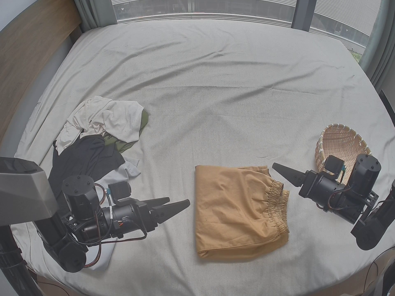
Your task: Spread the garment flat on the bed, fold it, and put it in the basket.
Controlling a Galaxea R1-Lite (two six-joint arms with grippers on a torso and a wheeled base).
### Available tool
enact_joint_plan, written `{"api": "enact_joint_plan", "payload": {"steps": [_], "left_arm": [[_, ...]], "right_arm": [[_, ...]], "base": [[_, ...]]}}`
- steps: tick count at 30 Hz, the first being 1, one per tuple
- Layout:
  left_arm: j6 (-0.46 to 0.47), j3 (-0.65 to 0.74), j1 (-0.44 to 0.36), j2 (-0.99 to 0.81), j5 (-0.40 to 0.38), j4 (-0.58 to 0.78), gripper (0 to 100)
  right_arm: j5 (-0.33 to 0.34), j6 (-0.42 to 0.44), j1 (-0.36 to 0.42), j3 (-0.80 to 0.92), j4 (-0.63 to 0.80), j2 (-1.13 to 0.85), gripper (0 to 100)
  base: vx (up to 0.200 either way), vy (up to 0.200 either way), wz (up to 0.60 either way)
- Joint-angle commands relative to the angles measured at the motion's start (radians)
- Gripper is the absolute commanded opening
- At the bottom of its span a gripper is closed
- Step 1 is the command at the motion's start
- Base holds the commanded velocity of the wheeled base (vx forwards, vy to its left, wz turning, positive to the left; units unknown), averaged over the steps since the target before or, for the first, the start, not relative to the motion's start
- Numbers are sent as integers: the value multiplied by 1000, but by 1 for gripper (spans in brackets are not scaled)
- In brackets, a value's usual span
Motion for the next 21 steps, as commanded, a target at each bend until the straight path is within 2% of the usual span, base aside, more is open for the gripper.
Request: {"api": "enact_joint_plan", "payload": {"steps": [1, 16, 21], "left_arm": [[0, 0, -6, 14, 1, -1, 100], [1, 8, -19, 31, 1, -1, 100], [3, 8, -25, 38, 3, -2, 100]], "right_arm": [[1, 0, -1, 0, 0, 1, 100], [-1, -6, -7, 37, 4, 3, 100], [-1, -89, -33, 87, 1, 65, 100]], "base": [[0, 0, 0], [0, 0, 0], [0, 0, 0]]}}
